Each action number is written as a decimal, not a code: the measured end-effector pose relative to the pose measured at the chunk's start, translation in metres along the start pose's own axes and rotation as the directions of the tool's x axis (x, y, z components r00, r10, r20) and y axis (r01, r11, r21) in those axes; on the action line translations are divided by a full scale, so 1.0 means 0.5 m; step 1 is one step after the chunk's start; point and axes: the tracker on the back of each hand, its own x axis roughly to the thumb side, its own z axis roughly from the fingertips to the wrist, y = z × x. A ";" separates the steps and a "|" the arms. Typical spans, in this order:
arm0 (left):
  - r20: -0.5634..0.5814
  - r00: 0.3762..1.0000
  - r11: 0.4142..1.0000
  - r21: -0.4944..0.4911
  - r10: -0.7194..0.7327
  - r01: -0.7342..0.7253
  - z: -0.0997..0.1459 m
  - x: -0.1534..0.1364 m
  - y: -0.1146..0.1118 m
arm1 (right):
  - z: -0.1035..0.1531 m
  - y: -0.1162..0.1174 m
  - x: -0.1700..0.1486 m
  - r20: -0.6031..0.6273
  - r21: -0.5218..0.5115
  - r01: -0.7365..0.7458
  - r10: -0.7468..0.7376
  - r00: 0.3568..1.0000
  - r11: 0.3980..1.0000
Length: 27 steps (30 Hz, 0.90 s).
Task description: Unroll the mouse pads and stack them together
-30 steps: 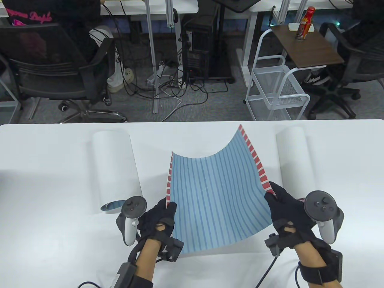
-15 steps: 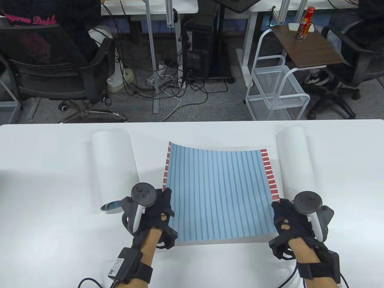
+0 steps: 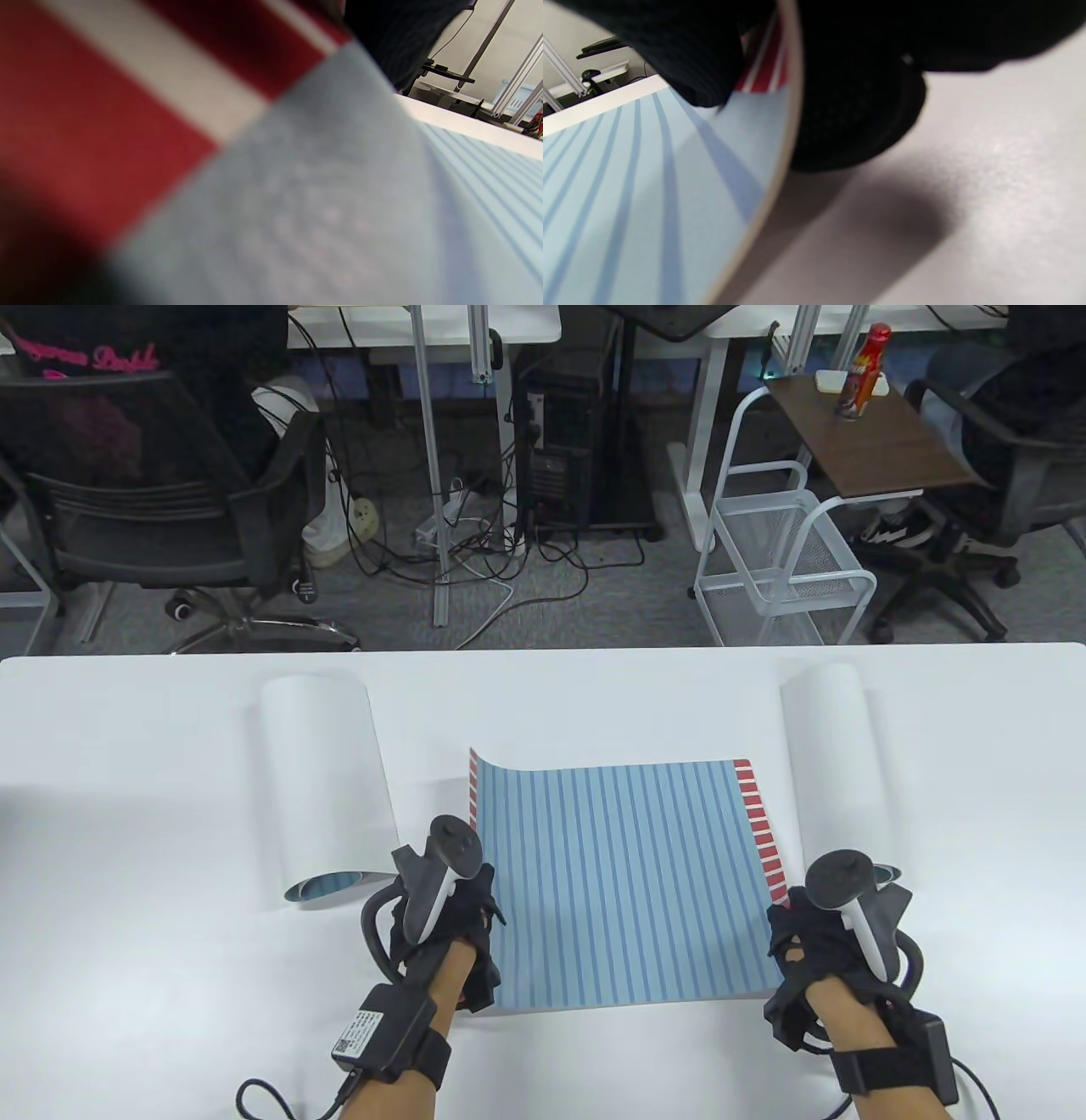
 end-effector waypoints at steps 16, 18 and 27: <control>0.228 0.897 0.914 -0.057 -0.379 0.401 0.002 0.054 -0.062 | 0.021 0.019 0.039 0.136 0.060 -0.307 0.297 0.945 0.950; 0.229 0.907 0.920 -0.086 -0.354 0.381 -0.003 0.060 -0.056 | 0.025 0.020 0.044 0.210 0.115 -0.346 0.318 0.925 0.931; 0.197 0.934 0.920 -0.200 -0.298 0.336 -0.071 0.090 -0.027 | 0.022 0.018 0.048 0.316 0.190 -0.449 0.379 0.870 0.873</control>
